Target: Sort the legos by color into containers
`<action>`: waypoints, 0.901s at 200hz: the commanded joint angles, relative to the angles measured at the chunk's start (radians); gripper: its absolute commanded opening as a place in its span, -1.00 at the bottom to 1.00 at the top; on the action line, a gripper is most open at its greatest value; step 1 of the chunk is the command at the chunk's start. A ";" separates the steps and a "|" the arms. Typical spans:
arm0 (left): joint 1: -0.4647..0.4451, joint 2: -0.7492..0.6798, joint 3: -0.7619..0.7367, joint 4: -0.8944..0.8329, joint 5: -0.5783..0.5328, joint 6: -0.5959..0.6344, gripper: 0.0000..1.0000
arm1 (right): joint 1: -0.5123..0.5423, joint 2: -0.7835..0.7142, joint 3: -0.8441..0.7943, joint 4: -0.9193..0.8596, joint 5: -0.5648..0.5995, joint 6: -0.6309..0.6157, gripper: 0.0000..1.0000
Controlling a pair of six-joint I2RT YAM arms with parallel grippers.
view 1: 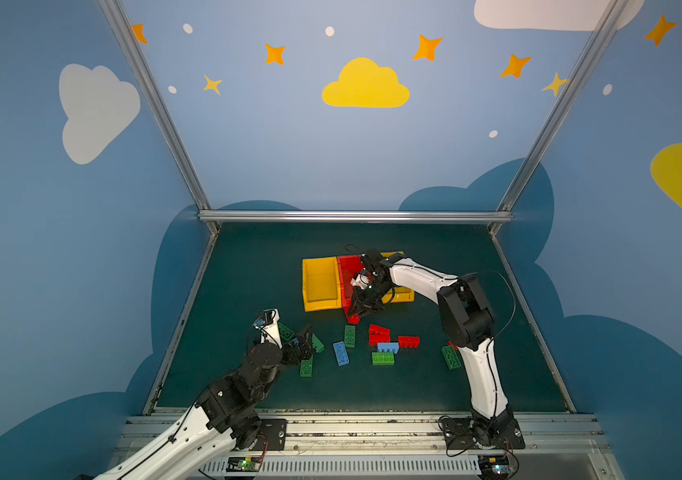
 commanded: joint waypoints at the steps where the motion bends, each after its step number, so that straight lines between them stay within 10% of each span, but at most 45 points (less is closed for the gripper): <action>1: 0.004 -0.012 -0.013 0.009 0.010 0.008 1.00 | 0.000 -0.020 -0.029 0.070 -0.129 0.009 -0.45; 77: 0.005 0.002 -0.005 0.023 0.025 0.019 1.00 | -0.003 -0.089 -0.110 0.138 -0.185 0.018 -0.44; 180: 0.042 0.261 0.028 0.172 0.066 0.031 1.00 | 0.002 -0.088 -0.055 0.124 0.076 -0.024 -0.38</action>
